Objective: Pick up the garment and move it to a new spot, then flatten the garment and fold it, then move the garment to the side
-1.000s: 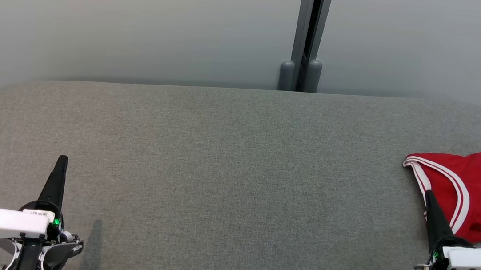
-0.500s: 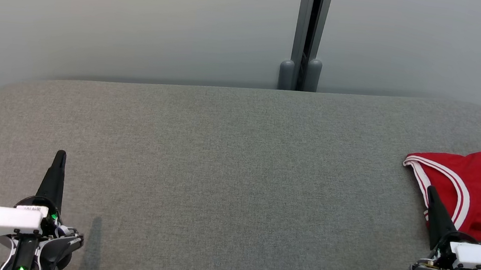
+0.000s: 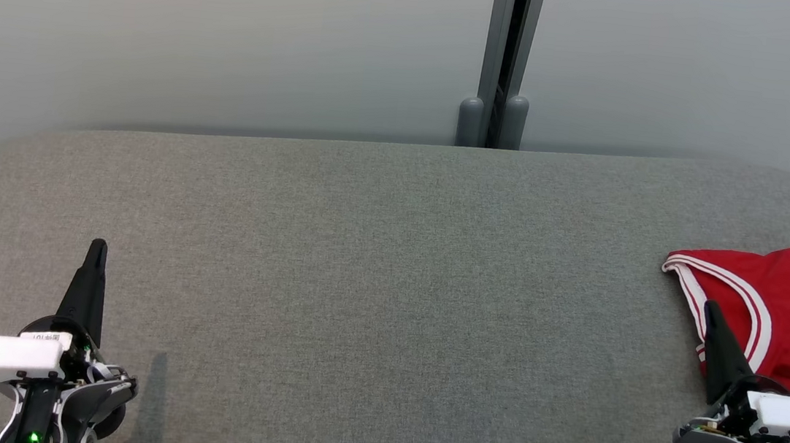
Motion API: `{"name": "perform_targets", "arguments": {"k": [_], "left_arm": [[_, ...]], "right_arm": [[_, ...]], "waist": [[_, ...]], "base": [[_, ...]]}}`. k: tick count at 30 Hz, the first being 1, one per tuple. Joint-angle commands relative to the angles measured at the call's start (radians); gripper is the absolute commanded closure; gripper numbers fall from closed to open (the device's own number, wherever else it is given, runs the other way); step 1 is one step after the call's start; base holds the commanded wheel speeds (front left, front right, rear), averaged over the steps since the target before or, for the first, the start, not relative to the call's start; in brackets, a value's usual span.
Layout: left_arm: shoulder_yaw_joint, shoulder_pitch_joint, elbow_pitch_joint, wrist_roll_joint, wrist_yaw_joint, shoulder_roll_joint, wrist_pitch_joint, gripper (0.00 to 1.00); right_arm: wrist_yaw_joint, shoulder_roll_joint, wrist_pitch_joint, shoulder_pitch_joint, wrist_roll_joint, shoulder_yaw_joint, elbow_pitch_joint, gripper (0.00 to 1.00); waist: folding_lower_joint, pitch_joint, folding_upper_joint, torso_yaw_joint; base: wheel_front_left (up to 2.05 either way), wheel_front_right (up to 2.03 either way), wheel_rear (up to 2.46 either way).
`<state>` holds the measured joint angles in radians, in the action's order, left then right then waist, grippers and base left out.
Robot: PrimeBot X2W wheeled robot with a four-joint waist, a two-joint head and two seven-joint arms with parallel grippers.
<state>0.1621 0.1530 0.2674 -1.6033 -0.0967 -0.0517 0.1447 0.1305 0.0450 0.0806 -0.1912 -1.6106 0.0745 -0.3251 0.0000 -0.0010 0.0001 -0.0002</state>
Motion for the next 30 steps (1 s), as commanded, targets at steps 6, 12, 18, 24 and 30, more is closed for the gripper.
{"name": "perform_targets", "arguments": {"k": [6,12,18,24,30], "left_arm": [[0.005,0.018,0.000,0.001,-0.005,-0.002,0.001,1.00],[0.005,0.018,0.000,0.001,-0.005,-0.002,0.001,1.00],[0.005,0.018,0.000,0.001,-0.005,-0.002,0.001,1.00],[0.005,0.018,0.000,0.002,-0.005,-0.002,0.002,1.00],[0.006,0.018,0.000,0.002,-0.005,-0.002,0.002,1.00]], "right_arm": [[0.000,0.010,0.007,-0.003,-0.002,0.002,0.002,1.00],[0.000,0.010,0.007,-0.003,-0.002,0.002,0.002,1.00],[0.000,0.010,0.007,-0.003,-0.002,0.002,0.002,1.00],[0.000,0.010,0.007,-0.003,-0.002,0.002,0.002,1.00],[0.000,0.010,0.007,-0.003,-0.002,0.002,0.002,1.00]], "waist": [[0.0000,0.000,-0.0001,0.000],[0.0000,0.000,-0.0001,0.000],[0.0000,0.000,-0.0001,0.000],[0.0000,0.000,-0.0001,0.000],[0.0000,0.000,-0.0001,0.000]], "base": [[0.00,0.00,0.00],[0.00,0.00,0.00],[0.00,0.00,0.00],[0.00,0.00,0.00],[0.00,0.00,0.00]]}}
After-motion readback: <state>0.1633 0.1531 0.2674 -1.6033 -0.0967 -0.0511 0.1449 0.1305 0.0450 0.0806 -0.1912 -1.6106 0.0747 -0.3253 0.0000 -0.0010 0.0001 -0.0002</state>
